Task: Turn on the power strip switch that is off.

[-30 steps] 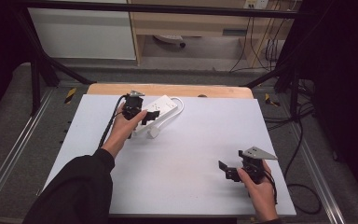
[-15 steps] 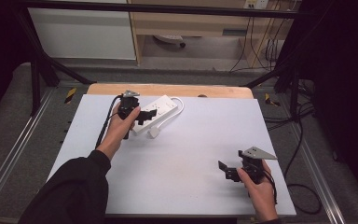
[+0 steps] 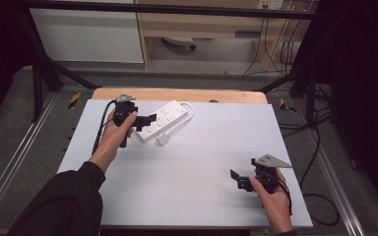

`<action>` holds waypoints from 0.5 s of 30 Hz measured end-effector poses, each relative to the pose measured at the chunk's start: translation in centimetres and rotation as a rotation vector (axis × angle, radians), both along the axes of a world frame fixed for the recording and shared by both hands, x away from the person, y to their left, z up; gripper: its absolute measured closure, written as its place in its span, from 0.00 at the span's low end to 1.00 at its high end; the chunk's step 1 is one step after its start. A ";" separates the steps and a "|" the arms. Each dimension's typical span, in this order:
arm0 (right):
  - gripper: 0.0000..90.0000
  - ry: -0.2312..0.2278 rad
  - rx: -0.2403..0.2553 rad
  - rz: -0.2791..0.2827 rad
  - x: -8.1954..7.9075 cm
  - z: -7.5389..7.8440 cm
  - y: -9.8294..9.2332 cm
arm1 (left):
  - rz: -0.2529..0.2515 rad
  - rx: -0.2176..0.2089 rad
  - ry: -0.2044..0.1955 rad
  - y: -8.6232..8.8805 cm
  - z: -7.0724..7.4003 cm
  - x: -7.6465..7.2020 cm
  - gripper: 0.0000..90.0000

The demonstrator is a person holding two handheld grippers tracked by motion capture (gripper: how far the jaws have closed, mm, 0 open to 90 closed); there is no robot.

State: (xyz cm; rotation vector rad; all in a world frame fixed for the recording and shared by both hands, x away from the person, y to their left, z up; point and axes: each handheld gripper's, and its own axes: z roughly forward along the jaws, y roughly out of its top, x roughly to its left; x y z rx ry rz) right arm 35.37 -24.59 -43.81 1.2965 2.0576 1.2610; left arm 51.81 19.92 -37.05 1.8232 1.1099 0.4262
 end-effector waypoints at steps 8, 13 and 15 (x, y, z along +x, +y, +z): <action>0.04 0.000 -0.002 -0.002 0.0 0.0 0.0 | 0.020 0.016 -0.020 0.7 0.8 -0.9 0.13; 0.04 0.000 -0.002 -0.001 0.0 0.0 0.0 | 0.012 -0.003 -0.039 1.1 1.0 -1.6 0.13; 0.04 0.000 -0.002 -0.001 0.0 0.0 0.0 | 0.004 -0.004 -0.040 1.2 1.0 -1.9 0.13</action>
